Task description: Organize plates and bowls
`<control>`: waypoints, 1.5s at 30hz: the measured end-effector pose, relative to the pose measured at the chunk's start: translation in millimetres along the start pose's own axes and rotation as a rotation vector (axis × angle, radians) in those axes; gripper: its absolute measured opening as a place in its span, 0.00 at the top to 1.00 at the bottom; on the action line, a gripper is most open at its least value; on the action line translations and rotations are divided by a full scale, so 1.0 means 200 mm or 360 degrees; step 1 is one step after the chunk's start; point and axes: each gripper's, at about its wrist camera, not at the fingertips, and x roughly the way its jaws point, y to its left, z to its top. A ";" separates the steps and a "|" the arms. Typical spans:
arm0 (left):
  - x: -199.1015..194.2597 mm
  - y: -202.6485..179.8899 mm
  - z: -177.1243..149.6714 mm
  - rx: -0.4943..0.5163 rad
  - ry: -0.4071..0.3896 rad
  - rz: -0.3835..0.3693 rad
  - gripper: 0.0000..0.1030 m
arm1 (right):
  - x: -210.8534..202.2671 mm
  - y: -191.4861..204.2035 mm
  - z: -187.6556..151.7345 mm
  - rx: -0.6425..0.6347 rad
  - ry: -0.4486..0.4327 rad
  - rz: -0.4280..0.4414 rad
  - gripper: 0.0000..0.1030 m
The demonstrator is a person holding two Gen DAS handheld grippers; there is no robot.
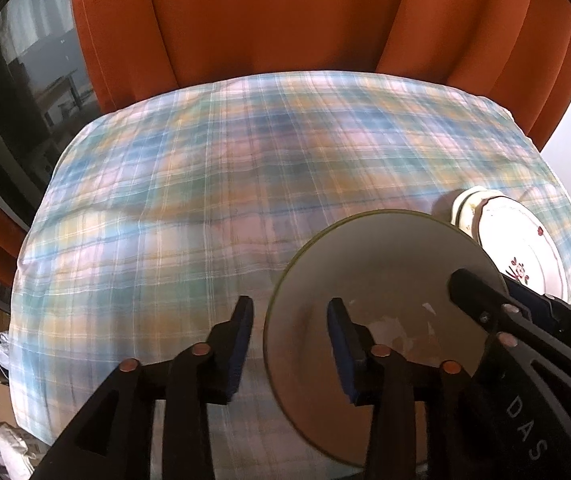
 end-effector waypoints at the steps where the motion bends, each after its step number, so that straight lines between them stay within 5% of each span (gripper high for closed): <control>1: -0.01 0.01 0.00 -0.0007 0.0003 -0.0007 0.47 | 0.00 0.00 0.00 0.0002 0.0013 0.0021 0.70; 4: -0.02 0.06 -0.03 -0.0055 0.0015 -0.0028 0.37 | -0.02 -0.01 -0.01 0.0016 0.0012 0.0000 0.42; 6: 0.00 0.10 -0.06 -0.0103 0.0051 -0.0063 0.36 | -0.03 -0.01 -0.03 0.0019 0.0011 -0.0020 0.36; 15: 0.06 0.15 -0.13 -0.0182 0.0133 -0.0245 0.36 | -0.01 -0.01 -0.10 0.0073 0.0072 -0.0079 0.36; 24: 0.09 0.12 -0.13 -0.0188 0.0193 -0.0355 0.50 | -0.01 -0.06 -0.13 0.0171 0.0102 -0.0111 0.36; 31: 0.11 0.13 -0.11 -0.0199 0.0210 -0.0293 0.54 | 0.06 -0.07 -0.12 0.0184 0.0136 -0.0023 0.37; 41: 0.10 0.07 -0.09 -0.0173 0.0227 -0.0139 0.54 | 0.25 -0.09 -0.04 0.0123 0.0306 0.0244 0.63; 45: 0.10 0.04 -0.08 -0.0174 0.0232 -0.0075 0.54 | 0.28 -0.11 -0.02 0.0113 0.0364 0.0340 0.65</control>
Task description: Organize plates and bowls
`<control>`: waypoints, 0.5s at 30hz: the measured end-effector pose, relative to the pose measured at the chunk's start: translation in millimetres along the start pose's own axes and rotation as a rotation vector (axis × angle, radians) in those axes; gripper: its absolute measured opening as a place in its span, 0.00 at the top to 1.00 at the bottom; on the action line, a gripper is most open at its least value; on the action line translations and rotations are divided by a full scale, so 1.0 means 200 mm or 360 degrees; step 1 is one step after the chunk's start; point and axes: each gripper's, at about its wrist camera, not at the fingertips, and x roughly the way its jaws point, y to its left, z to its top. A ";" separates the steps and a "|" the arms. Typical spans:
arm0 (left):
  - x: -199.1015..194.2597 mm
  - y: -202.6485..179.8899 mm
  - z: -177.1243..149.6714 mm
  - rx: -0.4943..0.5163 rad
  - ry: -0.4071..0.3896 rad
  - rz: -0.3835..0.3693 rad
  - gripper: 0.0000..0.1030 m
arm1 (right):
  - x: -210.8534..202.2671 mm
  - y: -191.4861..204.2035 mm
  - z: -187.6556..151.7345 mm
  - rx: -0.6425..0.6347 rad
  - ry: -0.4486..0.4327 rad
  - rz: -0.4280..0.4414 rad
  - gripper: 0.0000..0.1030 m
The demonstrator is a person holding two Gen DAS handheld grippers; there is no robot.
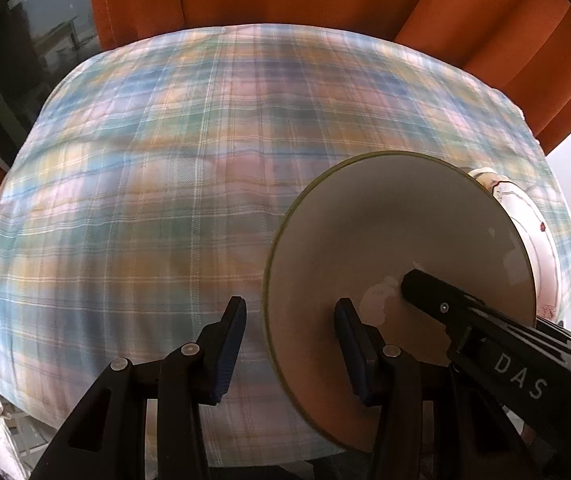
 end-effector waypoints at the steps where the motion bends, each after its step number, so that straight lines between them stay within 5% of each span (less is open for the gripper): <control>1: 0.00 0.00 0.00 -0.0005 0.0001 0.0010 0.54 | 0.00 -0.01 0.00 0.0007 0.0011 0.0023 0.66; 5: 0.00 -0.04 0.01 -0.0007 0.0010 0.0036 0.63 | 0.00 -0.04 0.01 -0.0010 0.0057 0.0081 0.67; 15: -0.01 -0.06 0.01 0.0029 0.0031 0.0089 0.63 | -0.03 -0.03 0.01 -0.0040 0.0071 0.0052 0.68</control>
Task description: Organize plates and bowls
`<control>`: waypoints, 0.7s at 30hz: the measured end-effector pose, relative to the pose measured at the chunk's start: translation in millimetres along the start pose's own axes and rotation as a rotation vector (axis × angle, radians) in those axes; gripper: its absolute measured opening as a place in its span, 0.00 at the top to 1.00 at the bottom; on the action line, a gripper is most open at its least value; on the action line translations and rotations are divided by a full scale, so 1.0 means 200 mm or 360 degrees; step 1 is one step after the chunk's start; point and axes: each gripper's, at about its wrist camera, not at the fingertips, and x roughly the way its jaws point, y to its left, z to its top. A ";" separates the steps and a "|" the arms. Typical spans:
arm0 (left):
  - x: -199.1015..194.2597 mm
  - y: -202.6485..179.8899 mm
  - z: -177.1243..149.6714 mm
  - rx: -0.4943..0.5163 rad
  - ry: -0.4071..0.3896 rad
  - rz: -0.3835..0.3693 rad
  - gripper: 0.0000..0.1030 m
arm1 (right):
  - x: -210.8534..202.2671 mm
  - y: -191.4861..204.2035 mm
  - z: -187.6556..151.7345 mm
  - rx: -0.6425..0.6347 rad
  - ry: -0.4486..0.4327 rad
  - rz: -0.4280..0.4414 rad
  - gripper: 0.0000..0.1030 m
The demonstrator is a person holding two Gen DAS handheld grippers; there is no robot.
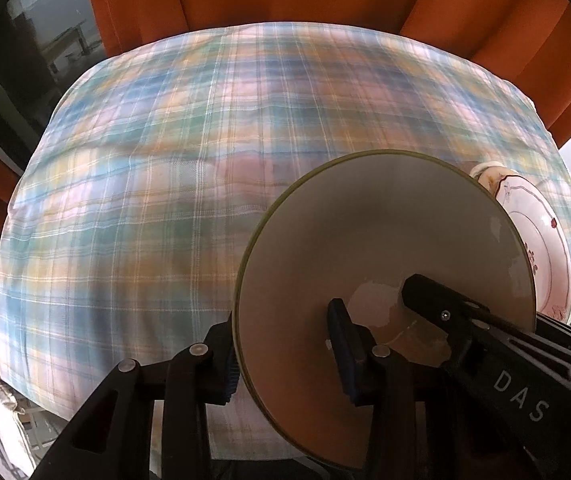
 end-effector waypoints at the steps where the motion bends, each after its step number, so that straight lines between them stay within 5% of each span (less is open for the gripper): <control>1: 0.00 0.00 0.00 0.0005 0.0002 -0.0010 0.63 | 0.00 0.00 -0.01 0.0004 -0.0004 -0.0008 0.68; 21: -0.16 0.09 -0.03 0.0163 -0.0013 -0.0201 0.65 | -0.14 0.13 -0.14 0.0268 -0.0132 -0.0160 0.68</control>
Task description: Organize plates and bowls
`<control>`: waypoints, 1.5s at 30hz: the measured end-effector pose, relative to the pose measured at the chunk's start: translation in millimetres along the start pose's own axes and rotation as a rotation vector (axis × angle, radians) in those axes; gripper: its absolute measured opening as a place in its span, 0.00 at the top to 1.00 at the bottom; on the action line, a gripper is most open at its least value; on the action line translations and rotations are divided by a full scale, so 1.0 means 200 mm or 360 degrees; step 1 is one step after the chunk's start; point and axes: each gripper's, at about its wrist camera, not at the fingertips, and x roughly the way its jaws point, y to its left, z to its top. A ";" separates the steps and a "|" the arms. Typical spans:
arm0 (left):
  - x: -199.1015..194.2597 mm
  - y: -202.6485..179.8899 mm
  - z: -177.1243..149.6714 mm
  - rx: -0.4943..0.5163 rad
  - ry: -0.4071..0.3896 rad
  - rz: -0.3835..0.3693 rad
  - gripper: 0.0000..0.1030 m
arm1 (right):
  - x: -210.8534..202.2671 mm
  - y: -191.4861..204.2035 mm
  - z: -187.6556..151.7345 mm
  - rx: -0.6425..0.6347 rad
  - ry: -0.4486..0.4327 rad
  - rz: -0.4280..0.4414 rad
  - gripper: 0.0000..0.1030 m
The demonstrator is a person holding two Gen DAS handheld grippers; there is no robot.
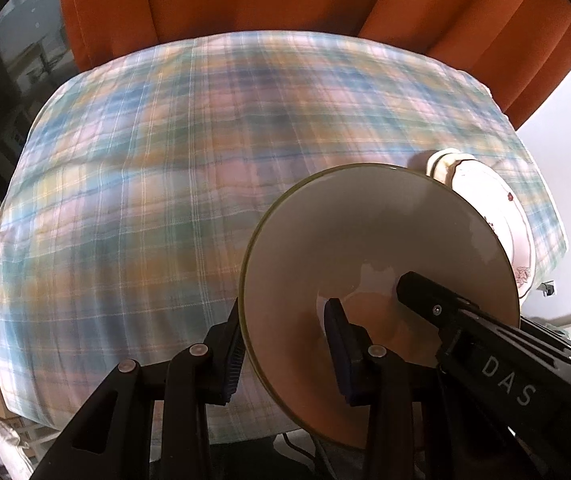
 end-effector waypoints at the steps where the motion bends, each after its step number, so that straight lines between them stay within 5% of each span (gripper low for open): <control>1: -0.01 0.00 0.00 0.0002 -0.0008 0.0001 0.65 | -0.01 0.00 0.00 0.0003 -0.0010 0.0002 0.68; 18: -0.06 -0.26 0.14 -0.0163 -0.0165 0.0061 0.65 | -0.16 -0.13 0.21 -0.0154 -0.0120 0.0070 0.68; 45: 0.14 -0.88 0.29 -0.0347 -0.0204 0.0120 0.65 | -0.22 -0.70 0.60 -0.0334 -0.0077 0.0140 0.68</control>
